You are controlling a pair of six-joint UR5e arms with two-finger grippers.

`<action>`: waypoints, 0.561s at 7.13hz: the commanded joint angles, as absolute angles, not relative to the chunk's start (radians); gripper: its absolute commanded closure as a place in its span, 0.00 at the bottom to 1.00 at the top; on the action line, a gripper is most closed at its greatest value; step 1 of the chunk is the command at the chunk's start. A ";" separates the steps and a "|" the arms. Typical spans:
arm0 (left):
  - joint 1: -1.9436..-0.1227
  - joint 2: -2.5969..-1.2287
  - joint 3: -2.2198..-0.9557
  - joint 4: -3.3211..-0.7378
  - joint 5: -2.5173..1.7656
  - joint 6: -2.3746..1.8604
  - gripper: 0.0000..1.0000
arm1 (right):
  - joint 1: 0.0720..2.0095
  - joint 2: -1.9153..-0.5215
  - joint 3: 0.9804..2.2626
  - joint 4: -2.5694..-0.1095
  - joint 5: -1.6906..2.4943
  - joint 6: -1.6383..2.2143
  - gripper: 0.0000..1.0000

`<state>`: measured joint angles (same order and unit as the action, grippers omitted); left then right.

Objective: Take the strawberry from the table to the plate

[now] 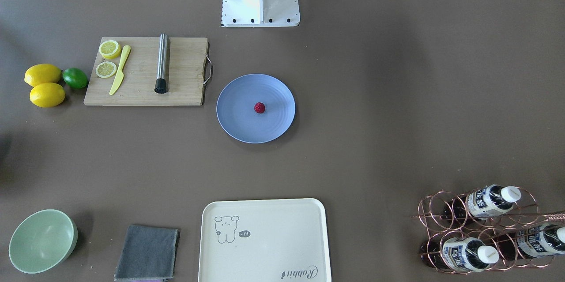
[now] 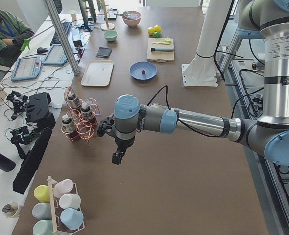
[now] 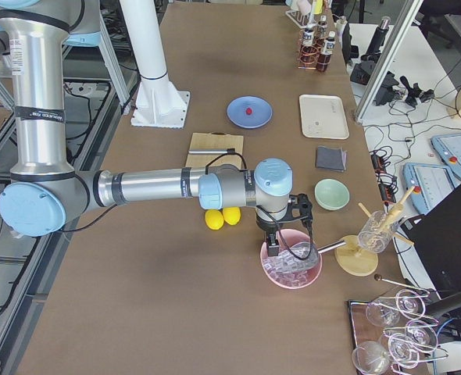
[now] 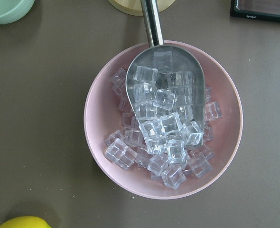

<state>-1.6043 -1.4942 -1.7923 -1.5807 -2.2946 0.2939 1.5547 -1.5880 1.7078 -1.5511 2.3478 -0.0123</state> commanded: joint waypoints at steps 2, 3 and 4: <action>-1.554 -1.488 -1.769 -1.606 -2.299 0.291 0.02 | 1.554 -1.586 1.710 -1.551 2.347 -0.005 0.00; -1.554 -1.488 -1.767 -1.606 -2.298 0.291 0.02 | 1.554 -1.585 1.707 -1.551 2.345 -0.005 0.00; -1.554 -1.489 -1.769 -1.606 -2.298 0.291 0.02 | 1.554 -1.583 1.704 -1.551 2.345 -0.005 0.00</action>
